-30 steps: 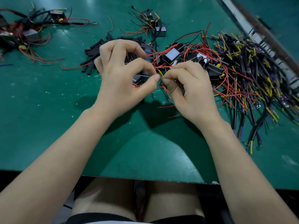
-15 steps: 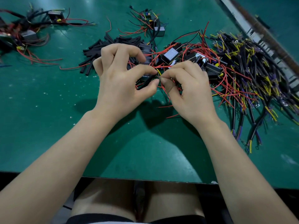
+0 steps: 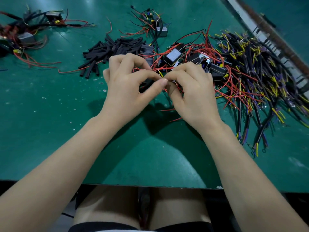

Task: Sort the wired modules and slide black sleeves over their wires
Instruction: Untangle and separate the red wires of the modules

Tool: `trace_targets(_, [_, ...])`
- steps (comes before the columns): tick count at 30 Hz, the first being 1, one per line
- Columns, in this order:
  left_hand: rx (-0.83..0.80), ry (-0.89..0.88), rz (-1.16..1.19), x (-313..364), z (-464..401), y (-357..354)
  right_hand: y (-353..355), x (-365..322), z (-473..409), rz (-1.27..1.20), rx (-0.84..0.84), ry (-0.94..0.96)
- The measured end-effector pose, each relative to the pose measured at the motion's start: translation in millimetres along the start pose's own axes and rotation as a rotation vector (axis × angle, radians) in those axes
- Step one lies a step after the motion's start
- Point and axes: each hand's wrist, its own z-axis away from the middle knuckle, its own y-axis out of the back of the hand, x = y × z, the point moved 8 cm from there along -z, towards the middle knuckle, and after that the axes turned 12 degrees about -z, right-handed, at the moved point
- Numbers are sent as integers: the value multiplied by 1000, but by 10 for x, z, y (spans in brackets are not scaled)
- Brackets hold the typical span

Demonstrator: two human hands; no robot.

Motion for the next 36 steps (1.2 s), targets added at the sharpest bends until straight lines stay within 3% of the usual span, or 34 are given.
trace_targets(12, [-349,125,274,-108,16,-240,25,-37,-24,3,-17,70])
trace_targets(26, [-289,51,56,-96,39,-243,-195,150,0,-131,-278,-34])
trace_targets(30, [-237,-23,20,-87,-10,-149,-207,145,-1,-134,-262,-22])
trace_targets(36, [-352,-4,14,-434,68,4,-127,183,-18,-188,-180,-77])
